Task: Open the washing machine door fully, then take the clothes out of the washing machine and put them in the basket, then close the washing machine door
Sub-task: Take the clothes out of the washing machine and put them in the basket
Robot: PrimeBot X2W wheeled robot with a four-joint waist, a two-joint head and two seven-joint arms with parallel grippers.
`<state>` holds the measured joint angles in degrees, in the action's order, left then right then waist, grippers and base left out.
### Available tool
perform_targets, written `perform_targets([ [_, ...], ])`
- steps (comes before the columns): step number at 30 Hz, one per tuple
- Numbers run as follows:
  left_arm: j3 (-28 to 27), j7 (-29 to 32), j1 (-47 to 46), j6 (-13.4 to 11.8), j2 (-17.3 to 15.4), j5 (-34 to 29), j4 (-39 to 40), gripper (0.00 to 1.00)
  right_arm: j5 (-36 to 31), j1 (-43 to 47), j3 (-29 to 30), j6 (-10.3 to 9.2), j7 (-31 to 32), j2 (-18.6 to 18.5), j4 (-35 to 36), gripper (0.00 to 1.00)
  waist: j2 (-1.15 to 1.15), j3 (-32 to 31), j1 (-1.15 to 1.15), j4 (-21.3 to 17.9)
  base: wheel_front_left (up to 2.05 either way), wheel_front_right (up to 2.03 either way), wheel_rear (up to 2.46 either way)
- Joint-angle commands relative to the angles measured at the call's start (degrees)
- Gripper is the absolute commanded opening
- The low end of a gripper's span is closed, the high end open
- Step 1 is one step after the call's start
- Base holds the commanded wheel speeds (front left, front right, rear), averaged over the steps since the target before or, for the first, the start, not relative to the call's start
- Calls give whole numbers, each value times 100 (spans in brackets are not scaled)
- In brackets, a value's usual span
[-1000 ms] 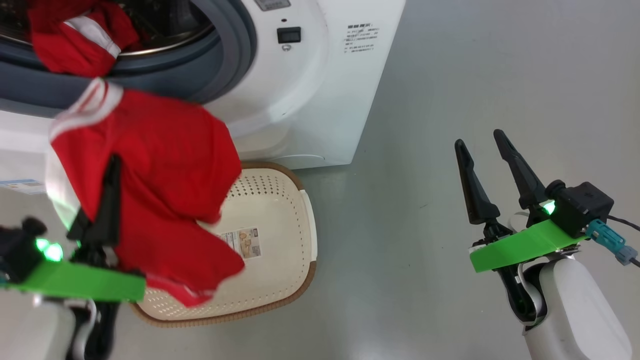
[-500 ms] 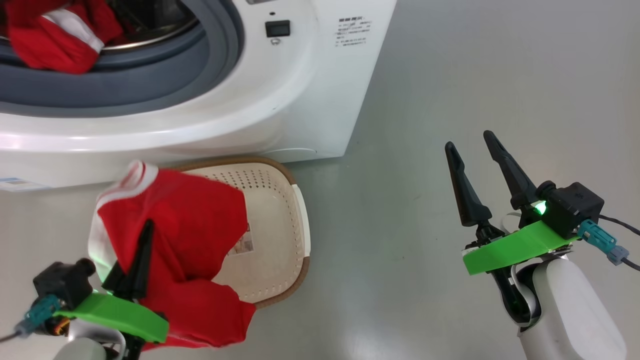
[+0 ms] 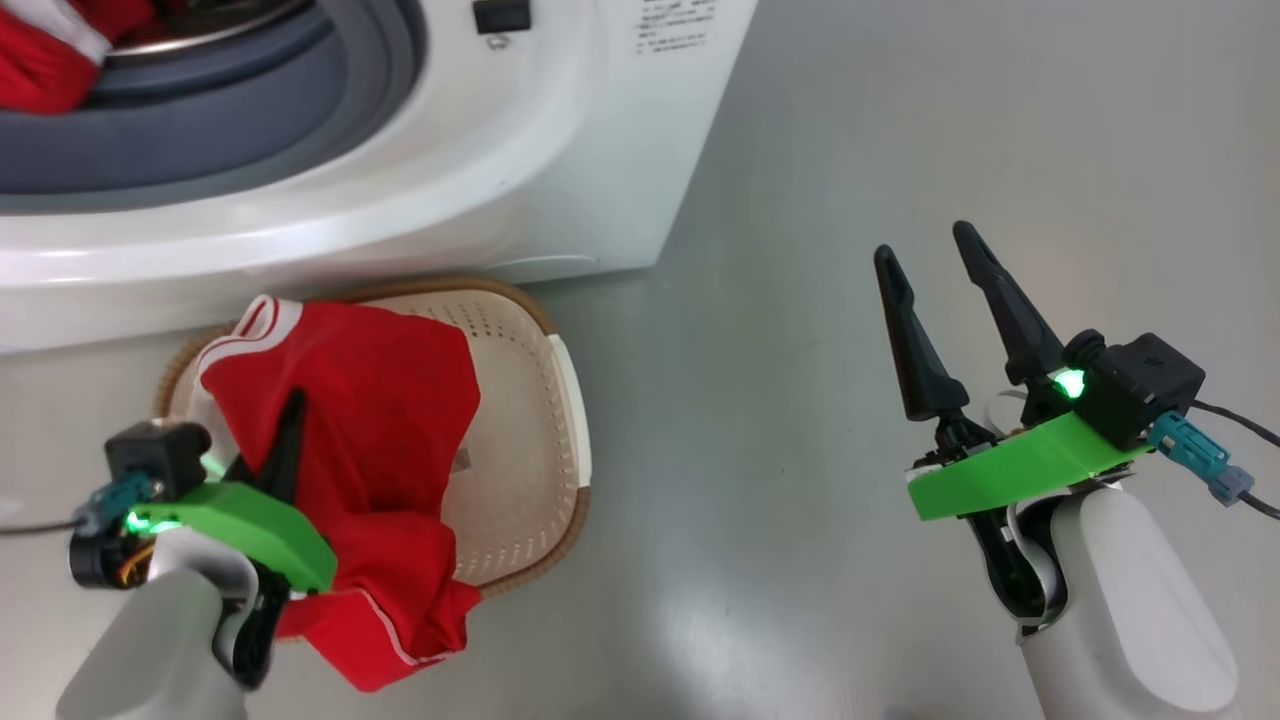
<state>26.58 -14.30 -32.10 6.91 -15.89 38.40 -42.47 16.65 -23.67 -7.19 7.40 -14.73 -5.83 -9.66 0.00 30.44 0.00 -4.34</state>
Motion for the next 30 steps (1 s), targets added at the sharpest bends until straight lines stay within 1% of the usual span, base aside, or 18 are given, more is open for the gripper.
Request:
perform_targets([
  [1,13,-68,-260,53,-164,-5,-243,0,-71,-9,-165,9,-27,64,164,100,0,174,0,-136,0,0,0],
  [3,360,-68,-525,56,-148,115,-643,0,-78,-64,-182,9,-27,94,178,100,0,282,0,-212,0,0,0],
  [6,651,-68,-730,56,-178,333,-970,0,-83,-125,-207,9,-27,124,192,100,0,386,0,-296,0,0,0],
  [15,1446,56,-1180,57,-268,977,-1642,0,-102,-223,-245,9,-27,194,216,100,0,591,0,-440,0,0,0],
  [28,2061,291,-1531,58,-312,1540,-2254,0,-130,-258,-291,9,-27,245,220,100,0,729,0,-536,0,0,0],
  [29,2092,300,-1551,58,-311,1584,-2285,1,-135,-258,-291,9,-27,248,220,100,0,737,0,-534,0,0,0],
  [30,2115,295,-1568,58,-312,1629,-2313,11,-138,-257,-292,9,-27,250,218,100,0,742,0,-534,0,0,0],
])
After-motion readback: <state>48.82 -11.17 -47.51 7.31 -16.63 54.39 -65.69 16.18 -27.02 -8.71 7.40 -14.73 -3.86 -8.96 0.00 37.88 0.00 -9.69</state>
